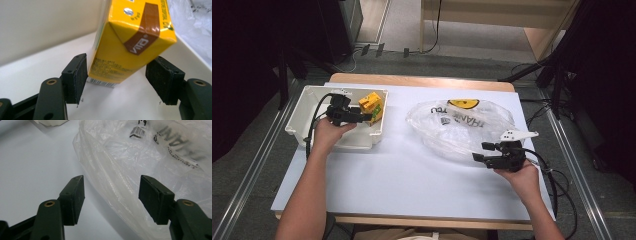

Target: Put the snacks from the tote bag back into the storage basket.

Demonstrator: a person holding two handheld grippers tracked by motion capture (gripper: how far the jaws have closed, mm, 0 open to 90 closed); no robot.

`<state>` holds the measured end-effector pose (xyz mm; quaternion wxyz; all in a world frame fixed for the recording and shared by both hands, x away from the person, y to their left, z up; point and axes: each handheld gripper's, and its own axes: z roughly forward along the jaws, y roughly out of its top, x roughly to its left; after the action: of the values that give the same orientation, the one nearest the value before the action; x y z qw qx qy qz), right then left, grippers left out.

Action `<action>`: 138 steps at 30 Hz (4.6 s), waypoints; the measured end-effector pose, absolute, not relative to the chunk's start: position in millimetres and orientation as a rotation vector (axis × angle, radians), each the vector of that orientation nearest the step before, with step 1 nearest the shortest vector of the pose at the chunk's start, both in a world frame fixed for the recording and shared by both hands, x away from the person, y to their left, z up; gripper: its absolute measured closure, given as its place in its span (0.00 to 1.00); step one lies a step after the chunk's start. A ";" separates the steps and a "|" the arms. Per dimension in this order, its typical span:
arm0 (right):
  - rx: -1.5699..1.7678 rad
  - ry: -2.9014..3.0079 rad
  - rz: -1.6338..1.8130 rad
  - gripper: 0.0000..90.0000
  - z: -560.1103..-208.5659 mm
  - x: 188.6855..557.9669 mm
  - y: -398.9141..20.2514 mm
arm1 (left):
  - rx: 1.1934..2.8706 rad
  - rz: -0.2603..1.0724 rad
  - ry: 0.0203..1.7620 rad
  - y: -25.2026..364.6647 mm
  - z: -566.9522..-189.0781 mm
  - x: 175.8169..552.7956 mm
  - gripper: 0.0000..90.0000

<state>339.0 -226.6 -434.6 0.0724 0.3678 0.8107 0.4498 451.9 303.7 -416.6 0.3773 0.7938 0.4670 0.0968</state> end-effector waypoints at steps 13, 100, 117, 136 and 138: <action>1.102 2.437 1.353 0.43 -434.6 339.0 -226.3 | 2.016 0.227 1.133 309.7 -404.6 433.0 0.62; 1.091 2.452 1.324 0.43 -436.5 337.4 -223.8 | 2.037 0.272 1.154 292.6 -438.1 453.0 1.00; 1.090 2.462 1.327 0.43 -437.7 336.8 -222.8 | 1.986 0.266 1.226 297.6 -442.8 463.4 1.00; 1.090 2.465 1.333 0.43 -438.0 336.6 -222.9 | 2.005 0.190 1.219 298.2 -434.0 461.0 0.87; 1.094 2.465 1.333 0.43 -437.7 336.4 -223.2 | 2.013 0.201 1.218 298.0 -432.0 459.5 0.84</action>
<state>336.4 -223.2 -437.7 0.0664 0.3628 0.8176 0.4421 459.5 298.0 -432.0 0.3802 0.7885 0.4771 0.0786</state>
